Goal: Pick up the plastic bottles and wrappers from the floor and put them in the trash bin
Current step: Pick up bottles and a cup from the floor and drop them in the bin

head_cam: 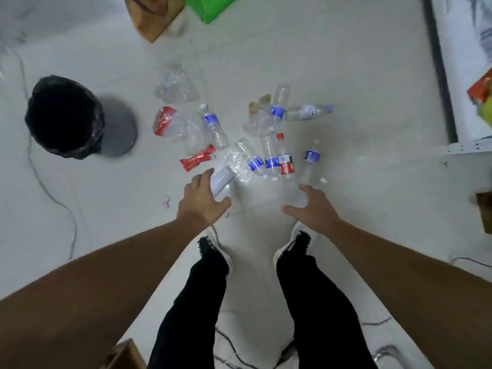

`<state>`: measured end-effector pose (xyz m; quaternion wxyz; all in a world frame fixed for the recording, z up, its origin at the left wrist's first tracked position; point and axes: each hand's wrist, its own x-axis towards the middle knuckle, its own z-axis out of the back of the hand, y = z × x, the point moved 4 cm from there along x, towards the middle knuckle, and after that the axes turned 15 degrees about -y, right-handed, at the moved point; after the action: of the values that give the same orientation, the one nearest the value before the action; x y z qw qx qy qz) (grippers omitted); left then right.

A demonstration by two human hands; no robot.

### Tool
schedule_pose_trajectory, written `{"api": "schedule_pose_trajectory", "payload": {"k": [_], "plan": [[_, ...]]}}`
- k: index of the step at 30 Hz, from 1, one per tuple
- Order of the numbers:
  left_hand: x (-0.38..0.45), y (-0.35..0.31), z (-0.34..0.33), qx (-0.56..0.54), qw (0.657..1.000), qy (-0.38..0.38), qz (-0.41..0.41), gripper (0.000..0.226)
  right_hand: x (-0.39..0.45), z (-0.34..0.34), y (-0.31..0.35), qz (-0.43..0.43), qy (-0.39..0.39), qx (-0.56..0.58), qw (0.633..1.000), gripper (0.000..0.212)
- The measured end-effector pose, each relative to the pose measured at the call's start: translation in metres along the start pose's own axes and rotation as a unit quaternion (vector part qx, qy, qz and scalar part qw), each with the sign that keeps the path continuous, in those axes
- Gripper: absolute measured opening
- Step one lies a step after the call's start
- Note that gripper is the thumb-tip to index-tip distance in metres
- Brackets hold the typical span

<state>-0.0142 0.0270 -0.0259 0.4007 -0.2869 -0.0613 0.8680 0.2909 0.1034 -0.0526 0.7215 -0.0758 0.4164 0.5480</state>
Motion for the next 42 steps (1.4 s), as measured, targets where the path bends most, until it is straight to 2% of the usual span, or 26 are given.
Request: {"api": "schedule_pose_trajectory", "payload": {"k": [3,8,12,15,18,20,23,26,28,34,38,42], "plan": [[0.046,0.029,-0.075,0.024,0.999,-0.027,-0.008,0.093,0.052,-0.069,-0.031,0.011,-0.009,-0.045,0.999,0.113],[0.117,0.100,-0.219,0.072,0.997,-0.007,-0.006,0.100,0.151,-0.188,-0.091,0.001,-0.059,-0.066,0.996,0.118],[0.160,0.149,-0.304,0.091,0.994,-0.054,-0.022,0.096,0.206,-0.263,-0.130,0.025,-0.097,-0.123,0.987,0.115],[0.181,0.174,-0.339,0.100,0.991,-0.085,-0.031,0.089,0.222,-0.302,-0.146,0.067,-0.113,-0.158,0.979,0.086],[0.183,0.187,-0.351,0.083,0.993,-0.083,-0.010,0.080,0.221,-0.320,-0.151,0.103,-0.104,-0.213,0.966,0.053],[0.176,0.187,-0.347,0.059,0.996,-0.068,-0.003,0.076,0.215,-0.320,-0.151,0.110,-0.089,-0.210,0.968,0.038],[0.155,0.176,-0.321,0.066,0.996,-0.057,-0.008,0.071,0.192,-0.297,-0.137,0.103,-0.113,-0.207,0.966,0.033],[0.129,0.146,-0.281,0.073,0.994,-0.067,-0.033,0.071,0.162,-0.250,-0.123,0.066,-0.171,-0.162,0.970,0.038],[0.112,0.119,-0.252,0.073,0.994,-0.070,-0.046,0.071,0.144,-0.211,-0.120,0.016,-0.181,-0.125,0.975,0.038],[0.072,0.012,-0.182,0.050,0.994,-0.057,-0.076,0.067,0.091,-0.098,-0.123,-0.118,-0.228,-0.008,0.966,0.063],[0.062,-0.053,-0.175,0.048,0.991,-0.033,-0.121,0.068,0.077,-0.057,-0.140,-0.175,-0.257,0.043,0.949,0.062],[0.066,-0.086,-0.204,0.046,0.990,-0.024,-0.132,0.067,0.092,-0.070,-0.168,-0.239,-0.245,0.081,0.936,0.072]]}}
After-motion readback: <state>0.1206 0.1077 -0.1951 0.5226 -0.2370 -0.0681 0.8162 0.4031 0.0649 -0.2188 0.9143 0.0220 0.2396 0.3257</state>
